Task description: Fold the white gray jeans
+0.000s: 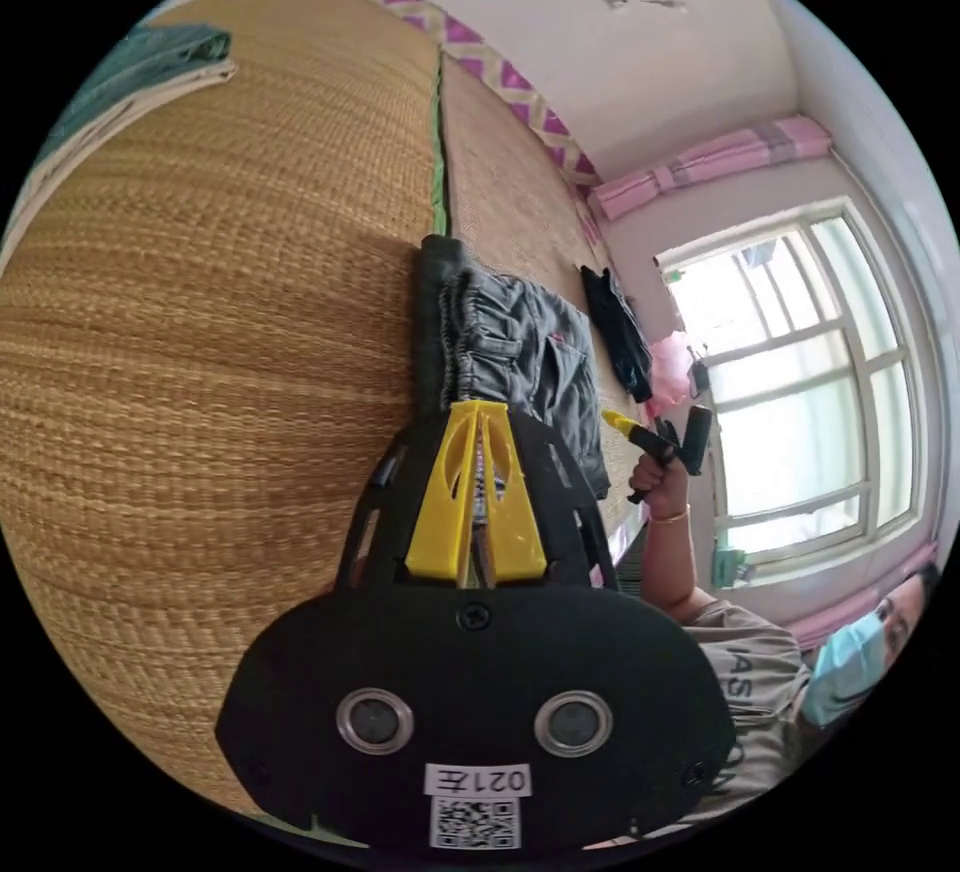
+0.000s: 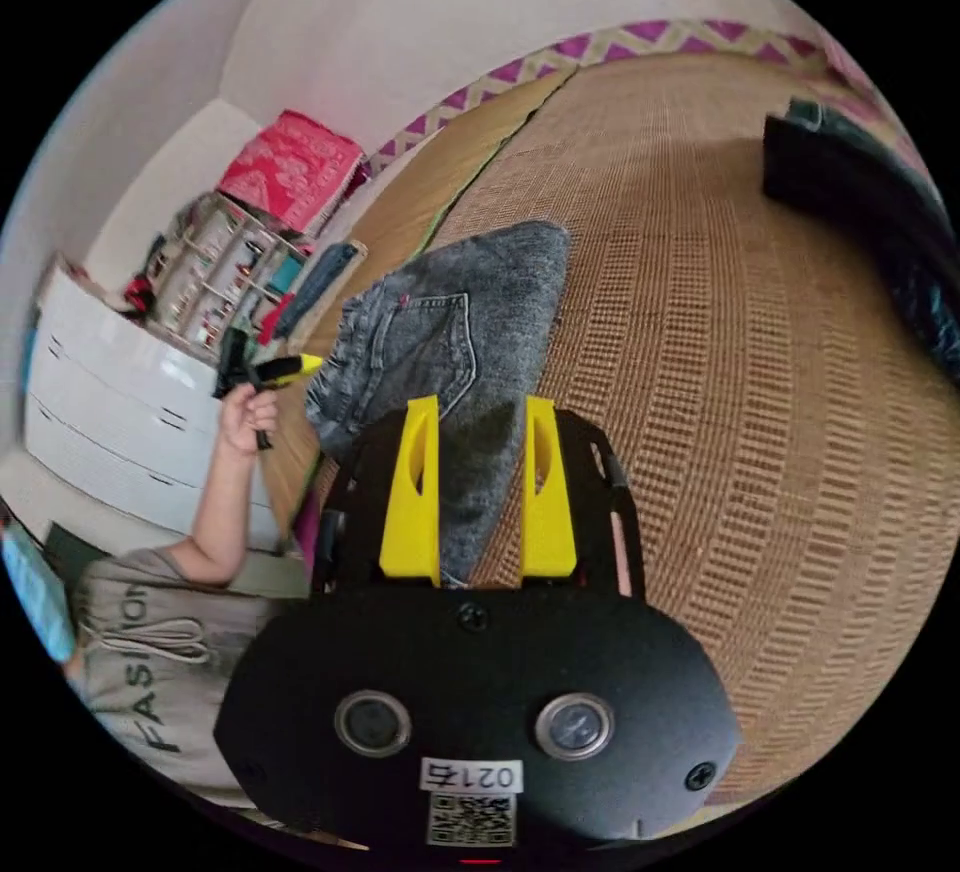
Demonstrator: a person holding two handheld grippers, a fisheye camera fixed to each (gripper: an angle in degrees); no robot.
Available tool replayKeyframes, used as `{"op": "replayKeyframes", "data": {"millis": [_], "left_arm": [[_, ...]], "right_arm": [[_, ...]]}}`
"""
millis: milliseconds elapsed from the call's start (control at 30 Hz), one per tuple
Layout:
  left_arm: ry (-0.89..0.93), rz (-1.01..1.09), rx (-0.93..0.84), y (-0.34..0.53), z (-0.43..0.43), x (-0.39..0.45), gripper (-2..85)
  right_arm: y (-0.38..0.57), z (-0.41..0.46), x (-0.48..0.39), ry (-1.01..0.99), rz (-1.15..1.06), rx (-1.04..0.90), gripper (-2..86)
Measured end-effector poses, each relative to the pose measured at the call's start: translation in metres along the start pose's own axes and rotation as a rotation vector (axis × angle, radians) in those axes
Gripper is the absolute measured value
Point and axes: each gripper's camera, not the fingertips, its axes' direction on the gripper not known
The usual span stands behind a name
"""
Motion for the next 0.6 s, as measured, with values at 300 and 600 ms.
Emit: {"op": "replayKeyframes", "data": {"millis": [300, 600], "left_arm": [[0.259, -0.001, -0.092, -0.019, 0.033, -0.062, 13.5], [0.225, 0.035, -0.231, -0.042, 0.090, -0.043, 8.8]], "right_arm": [[0.002, 0.035, 0.123, -0.295, 0.207, -0.084, 13.7], [0.020, 0.049, 0.131, -0.207, 0.128, -0.135, 12.5]]}}
